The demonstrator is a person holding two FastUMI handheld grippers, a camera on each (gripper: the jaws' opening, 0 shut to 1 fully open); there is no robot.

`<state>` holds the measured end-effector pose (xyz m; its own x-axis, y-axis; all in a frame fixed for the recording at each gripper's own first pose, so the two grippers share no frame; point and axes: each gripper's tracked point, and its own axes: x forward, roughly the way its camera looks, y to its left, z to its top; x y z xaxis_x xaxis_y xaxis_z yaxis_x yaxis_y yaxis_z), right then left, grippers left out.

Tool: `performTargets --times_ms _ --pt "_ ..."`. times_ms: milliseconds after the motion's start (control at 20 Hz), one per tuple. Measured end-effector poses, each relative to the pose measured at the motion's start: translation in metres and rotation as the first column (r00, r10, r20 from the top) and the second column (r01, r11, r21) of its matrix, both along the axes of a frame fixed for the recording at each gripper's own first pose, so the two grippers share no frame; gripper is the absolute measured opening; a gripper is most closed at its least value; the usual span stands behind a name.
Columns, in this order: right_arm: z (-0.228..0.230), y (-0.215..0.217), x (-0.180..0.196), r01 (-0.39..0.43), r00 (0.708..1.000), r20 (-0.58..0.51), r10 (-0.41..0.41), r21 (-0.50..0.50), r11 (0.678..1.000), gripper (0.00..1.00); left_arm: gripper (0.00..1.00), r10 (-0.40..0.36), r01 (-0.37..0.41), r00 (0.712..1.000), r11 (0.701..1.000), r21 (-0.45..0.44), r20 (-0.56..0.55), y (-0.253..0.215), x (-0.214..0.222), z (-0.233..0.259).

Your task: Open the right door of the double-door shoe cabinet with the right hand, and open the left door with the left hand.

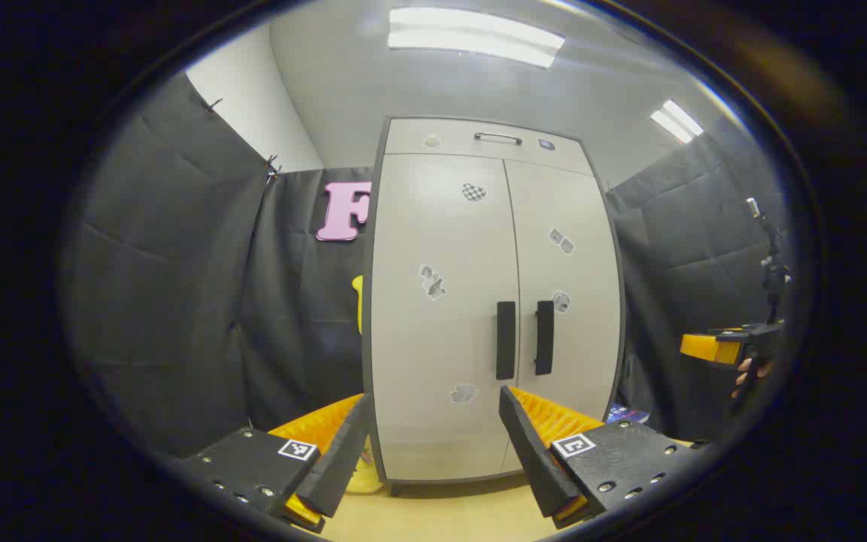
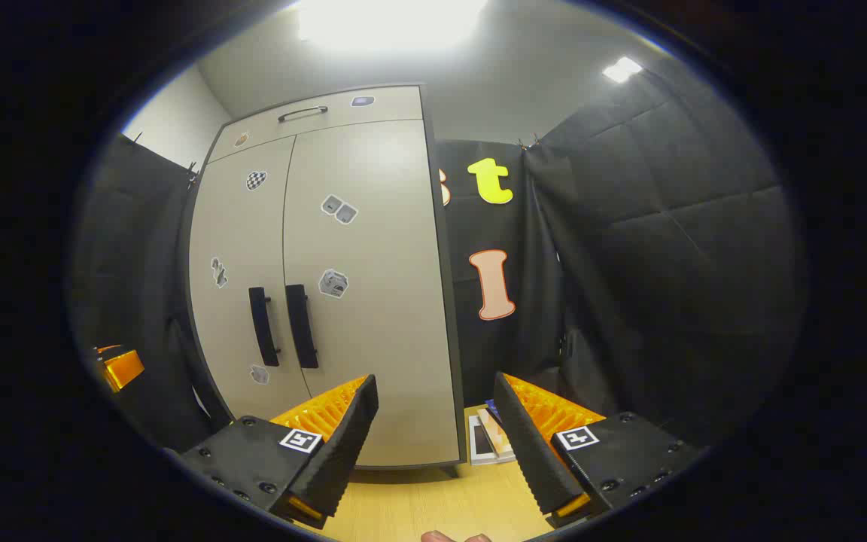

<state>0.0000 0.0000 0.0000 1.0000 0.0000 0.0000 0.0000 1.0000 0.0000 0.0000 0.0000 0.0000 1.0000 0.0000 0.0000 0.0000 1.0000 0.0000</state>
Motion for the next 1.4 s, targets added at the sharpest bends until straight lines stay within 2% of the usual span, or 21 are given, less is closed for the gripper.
performTargets --times_ms 200,250,300,550,600,650,700,750,800,850,900,950,1000,1150,1200,1250,1300,1350,1400 --pt "0.000 0.005 0.006 -0.013 1.000 -0.007 0.013 -0.007 1.000 0.97 0.98 0.023 -0.023 1.000 1.000 -0.002 -0.017 0.004 0.006 -0.004" --pt "0.000 0.007 0.008 -0.017 1.000 -0.009 0.017 -0.009 1.000 0.92 0.99 0.026 -0.026 1.000 1.000 -0.003 -0.017 0.006 0.006 -0.003" --pt "0.001 0.008 0.009 -0.021 1.000 -0.011 0.021 -0.010 1.000 0.97 0.99 0.030 -0.030 0.999 1.000 -0.001 -0.018 0.007 0.007 -0.003" --pt "0.004 0.022 0.014 -0.049 0.999 -0.012 0.049 -0.005 0.999 0.97 0.98 0.034 -0.035 0.999 0.999 -0.014 -0.026 0.014 0.007 -0.004" --pt "0.004 0.026 0.015 -0.058 0.998 -0.017 0.058 -0.004 0.998 0.92 0.97 0.036 -0.037 0.999 0.999 -0.022 -0.029 0.016 0.007 -0.006" --pt "0.004 0.030 0.016 -0.065 0.998 -0.021 0.065 -0.003 0.998 0.97 0.97 0.040 -0.041 0.999 0.999 -0.025 -0.033 0.018 0.006 -0.008" --pt "0.004 0.034 0.018 -0.074 0.997 -0.025 0.074 -0.001 0.997 0.97 0.99 0.046 -0.047 0.998 0.999 -0.027 -0.037 0.020 0.004 -0.010" --pt "0.004 0.039 0.019 -0.083 0.996 -0.028 0.083 -0.001 0.997 0.92 0.99 0.051 -0.053 0.998 0.998 -0.030 -0.041 0.023 0.002 -0.012" --pt "0.005 0.042 0.021 -0.090 0.996 -0.029 0.090 -0.003 0.996 0.92 0.99 0.056 -0.057 0.997 0.998 -0.032 -0.047 0.025 0.001 -0.015" --pt "0.006 0.046 0.021 -0.097 0.995 -0.030 0.096 -0.005 0.995 0.97 0.99 0.059 -0.061 0.997 0.997 -0.035 -0.053 0.027 -0.001 -0.018" --pt "0.007 0.050 0.023 -0.104 0.994 -0.032 0.103 -0.007 0.995 0.92 0.98 0.062 -0.065 0.996 0.997 -0.039 -0.062 0.029 -0.004 -0.023" --pt "0.008 0.055 0.024 -0.113 0.993 -0.035 0.113 -0.008 0.994 0.92 0.99 0.064 -0.067 0.995 0.997 -0.043 -0.072 0.030 -0.007 -0.027" --pt "0.011 0.059 0.026 -0.122 0.992 -0.039 0.122 -0.009 0.992 0.97 0.99 0.066 -0.070 0.994 0.996 -0.047 -0.083 0.032 -0.010 -0.032" --pt "0.019 0.072 0.031 -0.149 0.988 -0.047 0.147 -0.022 0.989 0.97 0.97 0.066 -0.072 0.993 0.996 -0.061 -0.099 0.033 -0.016 -0.041" --pt "0.023 0.077 0.034 -0.159 0.986 -0.049 0.158 -0.035 0.987 0.92 0.99 0.067 -0.073 0.992 0.996 -0.059 -0.103 0.034 -0.019 -0.044" --pt "0.027 0.082 0.035 -0.172 0.984 -0.045 0.170 -0.044 0.984 0.97 0.99 0.068 -0.074 0.992 0.996 -0.054 -0.103 0.034 -0.020 -0.046" --pt "0.034 0.089 0.038 -0.188 0.982 -0.033 0.186 -0.052 0.981 0.97 0.97 0.070 -0.076 0.992 0.996 -0.047 -0.105 0.035 -0.023 -0.048" --pt "0.041 0.094 0.041 -0.196 0.981 -0.019 0.195 -0.056 0.979 0.92 0.97 0.073 -0.077 0.992 0.996 -0.040 -0.108 0.037 -0.025 -0.050" --pt "0.047 0.100 0.045 -0.206 0.979 -0.007 0.206 -0.057 0.977 0.92 0.99 0.074 -0.078 0.991 0.996 -0.034 -0.110 0.037 -0.027 -0.052"
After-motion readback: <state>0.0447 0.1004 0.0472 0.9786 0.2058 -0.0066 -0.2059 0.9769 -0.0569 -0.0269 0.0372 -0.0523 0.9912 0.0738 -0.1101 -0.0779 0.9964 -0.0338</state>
